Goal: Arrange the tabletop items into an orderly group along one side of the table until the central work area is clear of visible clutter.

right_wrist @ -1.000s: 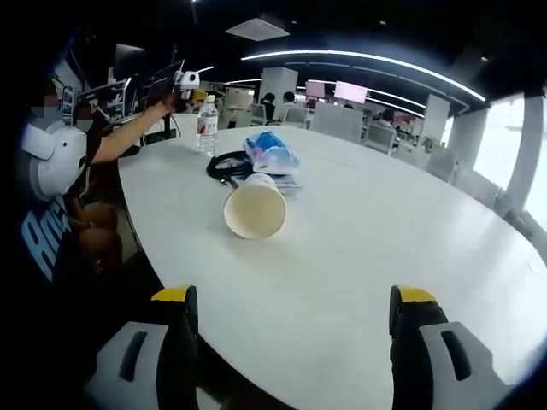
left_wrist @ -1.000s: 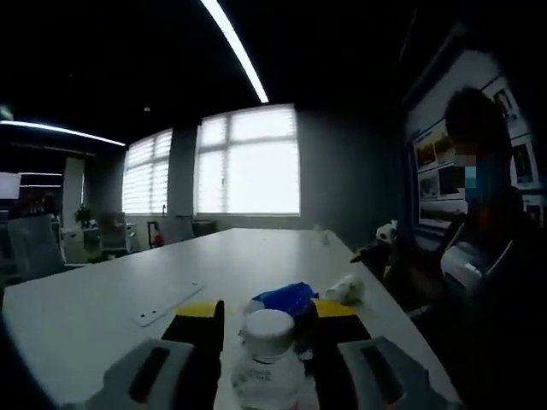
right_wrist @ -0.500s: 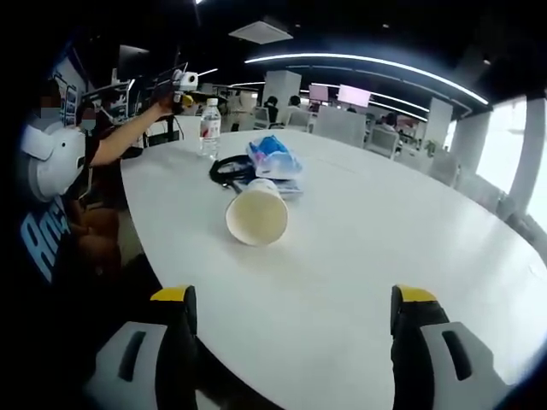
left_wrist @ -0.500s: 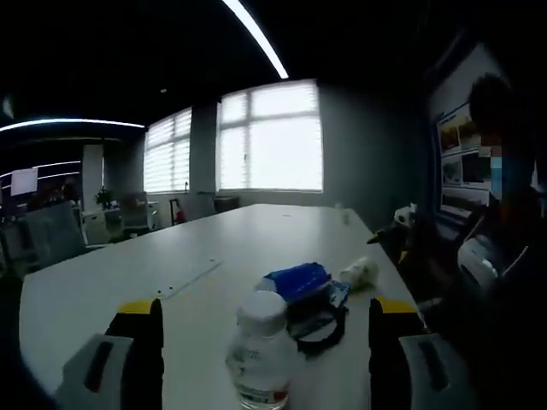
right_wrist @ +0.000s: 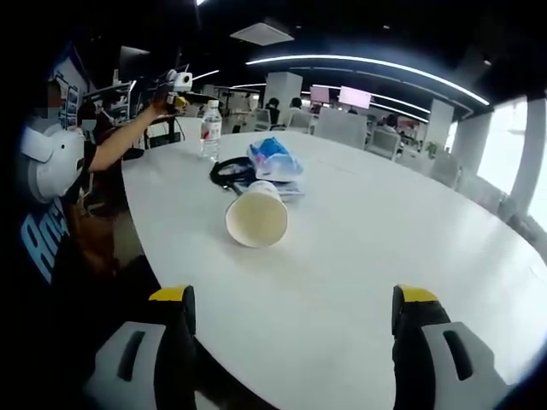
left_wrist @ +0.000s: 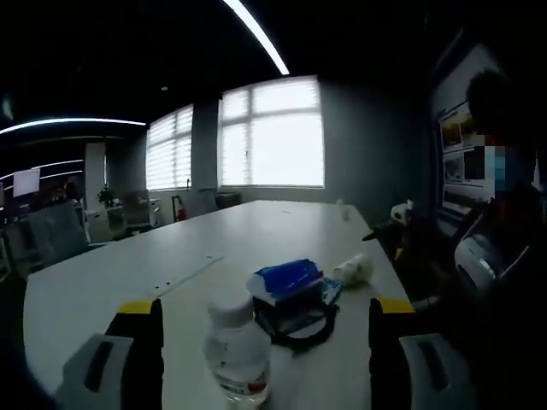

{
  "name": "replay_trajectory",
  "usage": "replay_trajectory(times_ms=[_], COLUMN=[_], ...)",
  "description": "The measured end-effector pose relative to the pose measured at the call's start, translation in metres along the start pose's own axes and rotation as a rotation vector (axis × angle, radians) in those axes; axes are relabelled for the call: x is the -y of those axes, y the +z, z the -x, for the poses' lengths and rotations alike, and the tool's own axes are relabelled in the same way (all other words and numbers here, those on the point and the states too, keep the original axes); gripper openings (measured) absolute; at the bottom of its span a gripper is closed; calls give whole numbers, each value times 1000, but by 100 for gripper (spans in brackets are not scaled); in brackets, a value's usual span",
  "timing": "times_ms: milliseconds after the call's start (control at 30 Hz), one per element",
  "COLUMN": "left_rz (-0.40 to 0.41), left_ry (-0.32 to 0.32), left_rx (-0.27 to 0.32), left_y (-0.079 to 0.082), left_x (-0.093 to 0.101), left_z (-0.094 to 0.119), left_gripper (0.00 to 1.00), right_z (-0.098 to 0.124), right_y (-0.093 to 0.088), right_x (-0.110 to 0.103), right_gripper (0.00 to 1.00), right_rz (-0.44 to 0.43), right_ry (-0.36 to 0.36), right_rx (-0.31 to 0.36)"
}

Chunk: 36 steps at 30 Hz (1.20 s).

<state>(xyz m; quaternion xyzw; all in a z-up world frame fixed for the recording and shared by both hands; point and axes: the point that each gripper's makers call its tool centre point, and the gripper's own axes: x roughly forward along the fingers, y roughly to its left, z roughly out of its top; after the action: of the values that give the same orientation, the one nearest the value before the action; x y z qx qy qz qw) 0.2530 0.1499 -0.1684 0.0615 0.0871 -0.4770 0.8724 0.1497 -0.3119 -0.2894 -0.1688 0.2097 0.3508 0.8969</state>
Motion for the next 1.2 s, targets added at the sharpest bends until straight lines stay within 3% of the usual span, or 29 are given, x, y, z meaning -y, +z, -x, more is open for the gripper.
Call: replay_trajectory(times_ms=[467,767,1200], left_rz=[-32,-50,-50], left_ry=[14,39,51], left_rx=[-6,16,22], left_y=[0,5,-9], left_x=[44,52,69], left_z=[11,25,33], left_gripper=[100,100,100], right_z=[-12,-20,-24], right_y=[3,9,13], right_x=[1,-4,-6], right_gripper=[93,93,92], right_rz=[-12,18,26], right_ry=[23,49,60], right_rx=[6,10,14])
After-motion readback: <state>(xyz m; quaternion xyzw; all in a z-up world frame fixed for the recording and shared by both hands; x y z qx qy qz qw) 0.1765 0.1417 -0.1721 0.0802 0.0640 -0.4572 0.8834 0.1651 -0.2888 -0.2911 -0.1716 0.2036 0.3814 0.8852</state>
